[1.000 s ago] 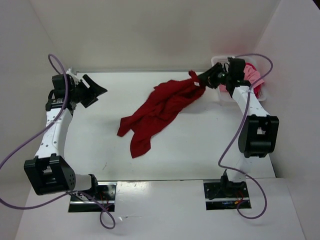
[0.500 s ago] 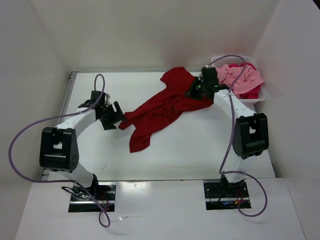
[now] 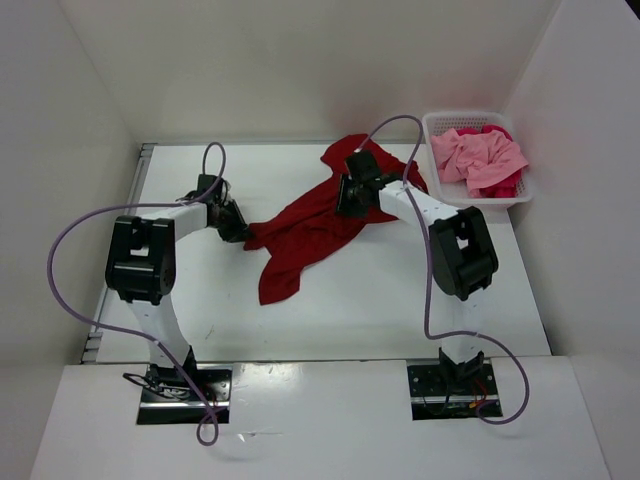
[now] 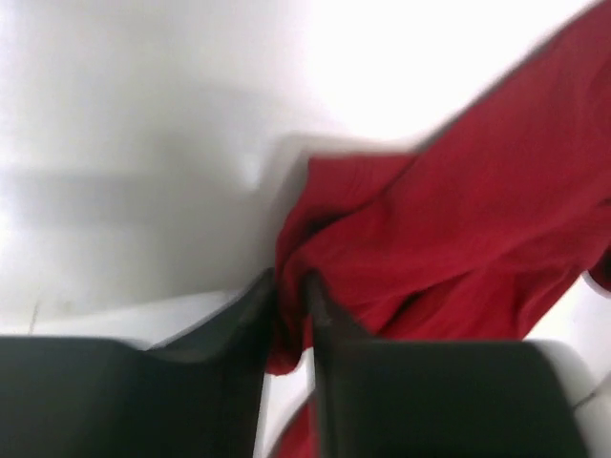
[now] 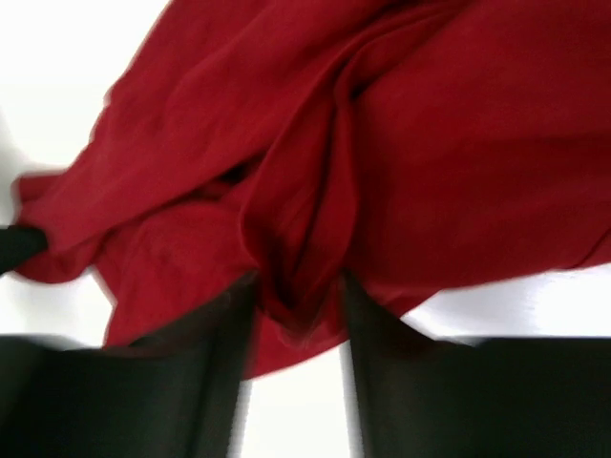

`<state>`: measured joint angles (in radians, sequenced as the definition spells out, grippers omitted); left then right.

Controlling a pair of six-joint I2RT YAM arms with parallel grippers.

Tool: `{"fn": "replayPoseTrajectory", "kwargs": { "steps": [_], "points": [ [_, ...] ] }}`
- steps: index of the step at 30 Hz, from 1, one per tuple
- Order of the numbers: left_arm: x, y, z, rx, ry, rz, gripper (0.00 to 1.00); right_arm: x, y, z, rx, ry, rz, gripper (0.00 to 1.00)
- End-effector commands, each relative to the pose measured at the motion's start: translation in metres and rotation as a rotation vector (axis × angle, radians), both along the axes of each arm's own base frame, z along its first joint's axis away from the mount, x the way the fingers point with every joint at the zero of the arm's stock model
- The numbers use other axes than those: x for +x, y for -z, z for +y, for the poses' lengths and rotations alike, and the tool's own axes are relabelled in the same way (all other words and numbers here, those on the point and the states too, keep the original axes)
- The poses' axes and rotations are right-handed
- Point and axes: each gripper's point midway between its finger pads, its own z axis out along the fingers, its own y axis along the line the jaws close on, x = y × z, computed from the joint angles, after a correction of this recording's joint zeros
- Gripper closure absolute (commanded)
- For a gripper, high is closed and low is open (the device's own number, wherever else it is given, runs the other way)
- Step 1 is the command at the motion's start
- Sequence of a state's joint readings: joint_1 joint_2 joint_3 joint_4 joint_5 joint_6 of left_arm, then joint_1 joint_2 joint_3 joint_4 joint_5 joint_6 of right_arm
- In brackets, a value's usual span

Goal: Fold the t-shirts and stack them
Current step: Flatten out the tshirt

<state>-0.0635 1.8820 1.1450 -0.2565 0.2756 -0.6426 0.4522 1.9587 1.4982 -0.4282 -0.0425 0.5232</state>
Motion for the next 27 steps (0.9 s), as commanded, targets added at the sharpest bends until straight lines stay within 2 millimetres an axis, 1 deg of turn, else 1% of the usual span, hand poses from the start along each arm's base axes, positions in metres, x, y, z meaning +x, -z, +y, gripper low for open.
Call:
{"fn": "replayPoseTrajectory", "kwargs": {
  "steps": [1,2,3,4,5,6,7,8,9,10,11,12,13,14,15,16,17,18,19,20,21,22,23,24,25,26,27],
  "points": [
    [0.032,-0.007,-0.001,0.006,-0.013,-0.074,0.81,0.027,-0.012,-0.008,-0.062,0.084,-0.075,0.63],
    [0.038,-0.009,0.0,0.008,-0.027,-0.079,0.85,0.027,-0.012,-0.008,-0.054,0.095,-0.072,0.78],
    [0.044,-0.01,0.003,0.0,-0.05,-0.08,0.89,0.026,-0.017,-0.011,-0.061,0.103,-0.079,0.85],
    [0.059,-0.023,0.009,-0.003,-0.079,-0.123,0.96,0.021,-0.028,-0.013,-0.051,0.11,-0.084,0.91],
    [0.065,-0.024,0.011,0.006,-0.086,-0.132,1.0,0.017,-0.034,-0.017,-0.055,0.116,-0.09,0.92],
    [0.074,-0.032,0.019,0.006,-0.118,-0.151,1.0,0.011,-0.042,-0.019,-0.042,0.126,-0.098,0.92],
    [0.082,-0.037,0.026,0.006,-0.133,-0.168,1.0,-0.005,-0.034,-0.026,-0.054,0.133,-0.063,0.93],
    [0.099,-0.052,0.032,0.005,-0.156,-0.21,1.0,-0.017,-0.06,-0.033,-0.031,0.135,-0.102,0.93],
    [0.107,-0.063,0.032,0.003,-0.156,-0.234,1.0,-0.029,-0.067,-0.037,-0.019,0.147,-0.101,0.93],
    [0.118,-0.07,0.047,0.006,-0.199,-0.253,1.0,-0.05,-0.055,-0.046,-0.027,0.146,-0.059,0.93],
    [0.125,-0.077,0.053,0.007,-0.21,-0.267,1.0,-0.066,-0.057,-0.052,-0.02,0.168,-0.036,0.93],
    [0.14,-0.103,0.06,-0.003,-0.232,-0.323,1.0,-0.091,-0.061,-0.061,0.0,0.172,-0.027,0.93],
    [0.148,-0.119,0.069,-0.017,-0.252,-0.355,1.0,-0.108,-0.06,-0.063,0.028,0.168,0.001,0.93],
    [0.153,-0.13,0.07,-0.018,-0.252,-0.377,1.0,-0.126,-0.055,-0.066,0.056,0.198,0.05,0.93],
    [0.158,-0.142,0.078,-0.008,-0.27,-0.401,1.0,-0.143,-0.065,-0.068,0.1,0.206,0.049,0.93],
    [0.162,-0.154,0.078,-0.01,-0.27,-0.422,1.0,-0.165,-0.044,-0.073,0.103,0.217,0.118,0.93],
    [0.172,-0.179,0.081,-0.003,-0.279,-0.478,1.0,-0.179,-0.041,-0.07,0.144,0.209,0.152,0.93],
    [0.175,-0.19,0.081,-0.004,-0.279,-0.498,0.99,-0.19,-0.036,-0.071,0.171,0.24,0.188,0.93],
    [0.176,-0.199,0.082,0.003,-0.271,-0.513,0.84,-0.206,-0.026,-0.078,0.167,0.255,0.211,0.93],
    [0.179,-0.206,0.08,-0.005,-0.263,-0.521,0.71,-0.215,-0.02,-0.08,0.171,0.258,0.238,0.93],
    [0.178,-0.207,0.081,0.002,-0.256,-0.519,0.49,-0.222,-0.012,-0.083,0.16,0.261,0.254,0.93],
    [0.177,-0.198,0.081,0.003,-0.257,-0.491,0.43,-0.223,-0.013,-0.082,0.167,0.254,0.261,0.93],
    [0.173,-0.195,0.085,0.006,-0.266,-0.476,0.39,-0.228,-0.009,-0.081,0.172,0.246,0.28,0.93],
    [0.167,-0.191,0.085,0.007,-0.266,-0.467,0.37,-0.229,-0.009,-0.079,0.179,0.24,0.285,0.92],
    [0.152,-0.162,0.092,0.021,-0.285,-0.4,0.37,-0.229,-0.007,-0.079,0.172,0.242,0.296,0.92],
    [0.14,-0.174,0.091,0.019,-0.285,-0.425,0.37,-0.232,-0.006,-0.078,0.176,0.234,0.312,0.92],
    [0.128,-0.167,0.105,0.034,-0.318,-0.403,0.37,-0.237,-0.002,-0.079,0.174,0.232,0.33,0.91]
  ]
}}
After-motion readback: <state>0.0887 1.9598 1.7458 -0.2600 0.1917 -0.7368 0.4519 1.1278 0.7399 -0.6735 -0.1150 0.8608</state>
